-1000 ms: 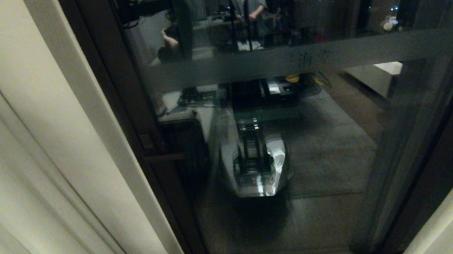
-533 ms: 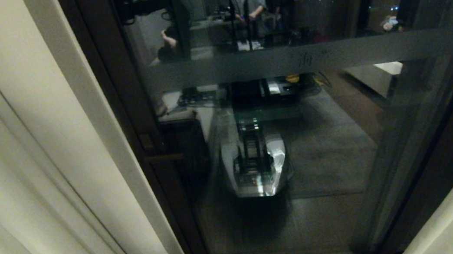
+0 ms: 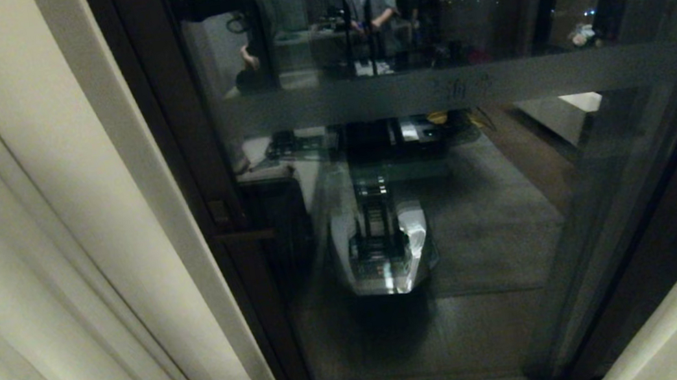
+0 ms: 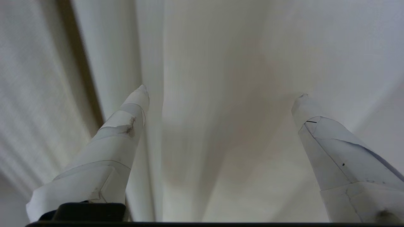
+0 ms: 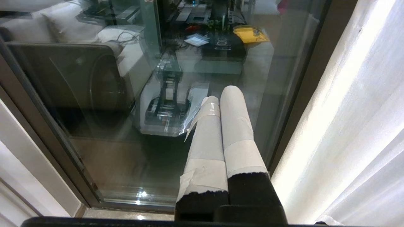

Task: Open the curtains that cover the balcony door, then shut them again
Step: Close the inner curtains on both sides

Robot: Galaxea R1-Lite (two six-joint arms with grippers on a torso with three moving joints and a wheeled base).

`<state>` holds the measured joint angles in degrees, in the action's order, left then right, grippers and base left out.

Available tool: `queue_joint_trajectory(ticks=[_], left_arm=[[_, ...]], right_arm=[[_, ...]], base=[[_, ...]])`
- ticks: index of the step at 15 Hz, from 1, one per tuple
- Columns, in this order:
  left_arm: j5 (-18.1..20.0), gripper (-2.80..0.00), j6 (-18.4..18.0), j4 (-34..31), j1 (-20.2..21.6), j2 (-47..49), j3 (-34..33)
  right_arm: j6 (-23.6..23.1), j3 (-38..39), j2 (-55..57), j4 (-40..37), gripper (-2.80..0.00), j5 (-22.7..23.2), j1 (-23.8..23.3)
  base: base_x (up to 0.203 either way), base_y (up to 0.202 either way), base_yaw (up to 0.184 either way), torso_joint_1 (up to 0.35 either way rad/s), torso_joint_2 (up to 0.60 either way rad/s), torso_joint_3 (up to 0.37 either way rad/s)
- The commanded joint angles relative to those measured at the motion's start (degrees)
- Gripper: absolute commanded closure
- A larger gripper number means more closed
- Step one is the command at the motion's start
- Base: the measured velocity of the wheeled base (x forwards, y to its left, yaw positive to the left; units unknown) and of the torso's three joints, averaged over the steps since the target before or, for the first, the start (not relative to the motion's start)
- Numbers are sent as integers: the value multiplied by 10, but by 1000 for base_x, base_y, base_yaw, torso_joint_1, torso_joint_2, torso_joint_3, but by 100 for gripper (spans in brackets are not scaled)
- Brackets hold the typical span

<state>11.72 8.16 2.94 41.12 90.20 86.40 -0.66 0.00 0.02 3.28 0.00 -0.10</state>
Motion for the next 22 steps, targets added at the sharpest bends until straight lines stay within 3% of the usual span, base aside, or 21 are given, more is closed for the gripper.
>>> queue_joint_trajectory(ticks=[1,8,11,18,19,22], left_arm=[[11,-280,1,0,0,51,41],[77,-280,10,22,-8,153,158],[82,-280,12,74,-20,198,199],[81,-280,19,87,-40,206,206],[81,0,26,104,-44,206,204],[81,0,28,113,-45,203,202]], right_arm=[[0,0,0,1,0,0,0],[0,0,0,1,0,0,0],[0,0,0,1,0,0,0],[0,0,0,1,0,0,0],[0,0,0,1,0,0,0],[0,0,0,1,0,0,0]], base=[[0,0,0,0,0,0],[0,0,0,0,0,0],[0,0,0,0,0,0],[0,0,0,0,0,0],[0,0,0,0,0,0],[0,0,0,0,0,0]])
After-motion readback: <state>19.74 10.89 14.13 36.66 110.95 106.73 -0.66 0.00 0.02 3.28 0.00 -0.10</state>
